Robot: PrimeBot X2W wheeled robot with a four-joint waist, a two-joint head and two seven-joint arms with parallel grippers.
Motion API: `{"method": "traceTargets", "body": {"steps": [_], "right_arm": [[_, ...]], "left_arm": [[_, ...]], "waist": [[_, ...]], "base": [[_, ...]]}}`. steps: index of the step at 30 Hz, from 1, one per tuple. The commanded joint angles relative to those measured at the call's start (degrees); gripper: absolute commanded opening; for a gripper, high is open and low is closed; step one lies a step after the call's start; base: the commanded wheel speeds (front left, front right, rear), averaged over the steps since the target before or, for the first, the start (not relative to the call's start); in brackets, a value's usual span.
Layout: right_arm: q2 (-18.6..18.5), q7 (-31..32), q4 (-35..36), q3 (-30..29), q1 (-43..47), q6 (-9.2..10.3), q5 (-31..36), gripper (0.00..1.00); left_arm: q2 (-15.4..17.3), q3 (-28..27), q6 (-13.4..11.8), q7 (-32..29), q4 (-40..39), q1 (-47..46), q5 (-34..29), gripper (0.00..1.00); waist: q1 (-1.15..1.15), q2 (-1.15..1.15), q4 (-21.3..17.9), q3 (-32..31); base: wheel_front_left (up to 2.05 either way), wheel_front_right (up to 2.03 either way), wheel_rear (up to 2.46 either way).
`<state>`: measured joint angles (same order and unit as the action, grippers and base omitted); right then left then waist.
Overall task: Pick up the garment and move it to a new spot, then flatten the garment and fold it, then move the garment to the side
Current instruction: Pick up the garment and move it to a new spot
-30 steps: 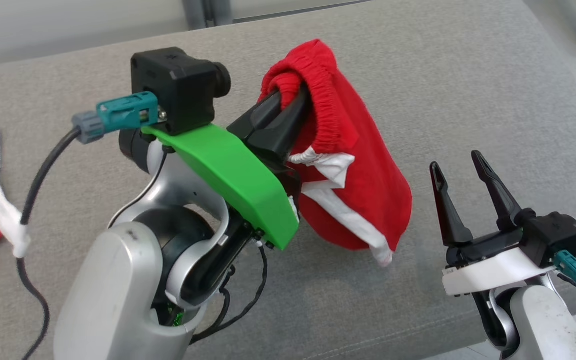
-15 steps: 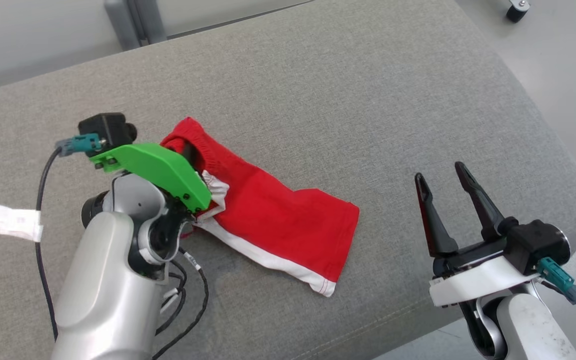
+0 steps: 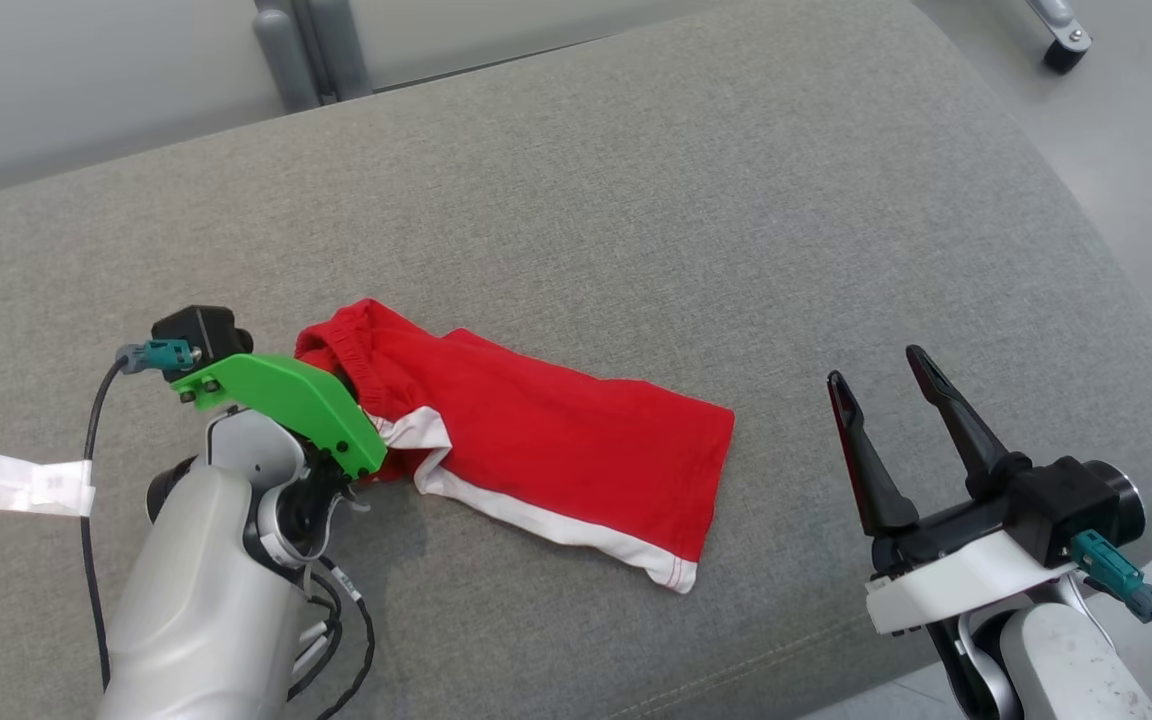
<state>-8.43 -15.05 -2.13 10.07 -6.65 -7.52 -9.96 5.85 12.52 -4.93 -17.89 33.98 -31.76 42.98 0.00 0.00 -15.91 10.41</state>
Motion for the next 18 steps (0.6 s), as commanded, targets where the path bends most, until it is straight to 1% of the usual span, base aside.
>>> {"method": "traceTargets", "body": {"steps": [1, 2, 3, 6, 10, 14, 18], "right_arm": [[-0.4, -0.2, 0.0, 0.0, 0.8, 0.06, 0.3, 1.00], [-0.5, -0.2, 0.1, 0.0, 0.9, 0.06, 0.4, 1.00], [-0.7, -0.2, 0.1, 0.0, 0.9, 0.06, 0.4, 1.00], [-0.7, -0.2, 0.2, -0.1, 1.1, 0.06, 0.6, 1.00], [-0.6, -0.2, 0.5, -0.4, 1.6, 0.06, 0.6, 1.00], [-0.9, -0.2, 1.1, -0.9, 2.4, 0.06, 0.9, 1.00], [-1.4, -0.2, 2.3, -1.9, 3.5, 0.06, 1.7, 1.00]], "left_arm": [[-0.2, 0.2, 0.8, 0.9, 1.2, -1.0, -0.2, 0.63], [-0.4, 0.4, 1.1, 1.4, 1.8, -1.1, -0.1, 0.92], [-0.5, 0.7, 1.5, 1.6, 2.3, -1.4, -0.1, 1.00], [-0.7, 1.5, 2.1, 2.7, 3.4, -1.8, -0.8, 1.00], [1.4, 3.2, 2.3, 4.2, 2.8, -1.8, -3.4, 1.00], [4.0, 4.6, 0.9, 8.7, -0.8, -0.3, -7.5, 1.00], [6.0, 6.1, 0.2, 12.0, -6.7, 3.2, -10.6, 1.00]], "waist": [[0.00, 0.00, 1.1, -0.8], [0.00, 0.00, 1.5, -0.9], [0.00, 0.00, 1.9, -1.0], [0.00, 0.00, 2.7, -1.3], [0.00, 0.00, 3.5, -1.7], [0.00, 0.00, 4.3, -2.3], [0.00, 0.00, 5.4, -3.1]], "base": [[0.00, 0.00, 0.00], [0.00, 0.00, 0.00], [0.00, 0.00, 0.00], [0.00, 0.00, 0.00], [0.00, 0.00, 0.00], [0.00, 0.00, 0.00], [0.00, 0.00, 0.00]]}}
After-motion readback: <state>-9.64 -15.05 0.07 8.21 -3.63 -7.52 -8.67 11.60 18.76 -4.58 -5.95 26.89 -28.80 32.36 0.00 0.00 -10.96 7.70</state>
